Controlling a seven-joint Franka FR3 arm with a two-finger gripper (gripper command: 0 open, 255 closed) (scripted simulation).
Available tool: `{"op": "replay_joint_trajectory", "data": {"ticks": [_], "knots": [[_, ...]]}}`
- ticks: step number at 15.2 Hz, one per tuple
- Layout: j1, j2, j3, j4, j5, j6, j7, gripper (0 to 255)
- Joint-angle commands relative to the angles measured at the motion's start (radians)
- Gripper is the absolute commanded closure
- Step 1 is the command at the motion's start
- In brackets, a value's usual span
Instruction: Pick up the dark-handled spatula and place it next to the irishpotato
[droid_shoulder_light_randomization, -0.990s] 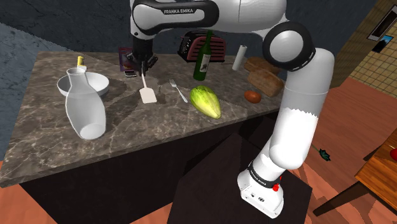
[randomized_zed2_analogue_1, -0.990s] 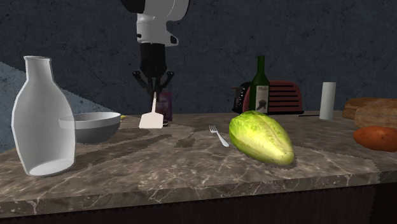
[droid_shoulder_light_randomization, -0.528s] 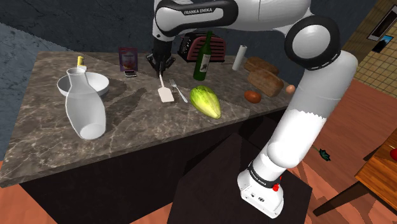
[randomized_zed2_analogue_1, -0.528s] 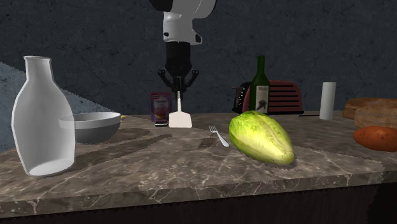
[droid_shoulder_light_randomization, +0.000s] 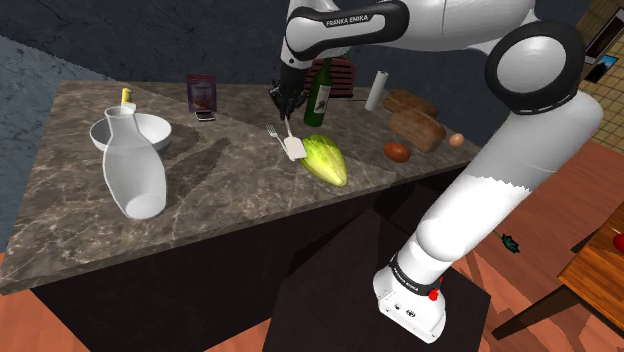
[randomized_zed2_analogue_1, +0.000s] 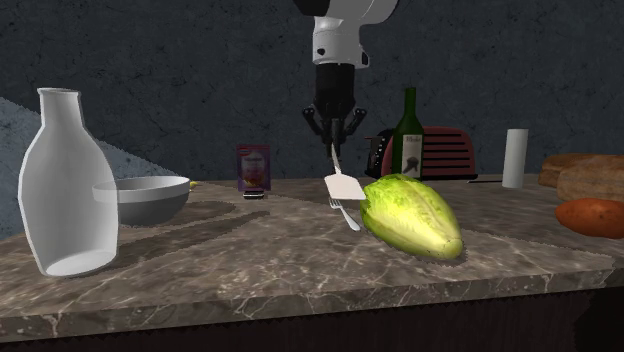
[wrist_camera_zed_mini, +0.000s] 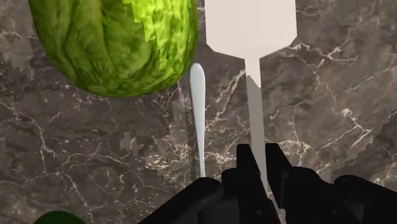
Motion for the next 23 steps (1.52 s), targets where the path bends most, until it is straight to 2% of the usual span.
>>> {"op": "replay_joint_trajectory", "data": {"ticks": [1, 11, 20, 23], "knots": [[-0.019, -0.035, -0.022, -0.047, 0.006, 0.013, -0.045, 255], [-0.119, -0.175, -0.16, -0.2, 0.006, 0.029, -0.282, 255], [-0.214, -0.22, -0.305, -0.241, -0.021, 0.027, -0.507, 255], [-0.214, -0.209, -0.307, -0.271, -0.02, 0.068, -0.508, 255]]}}
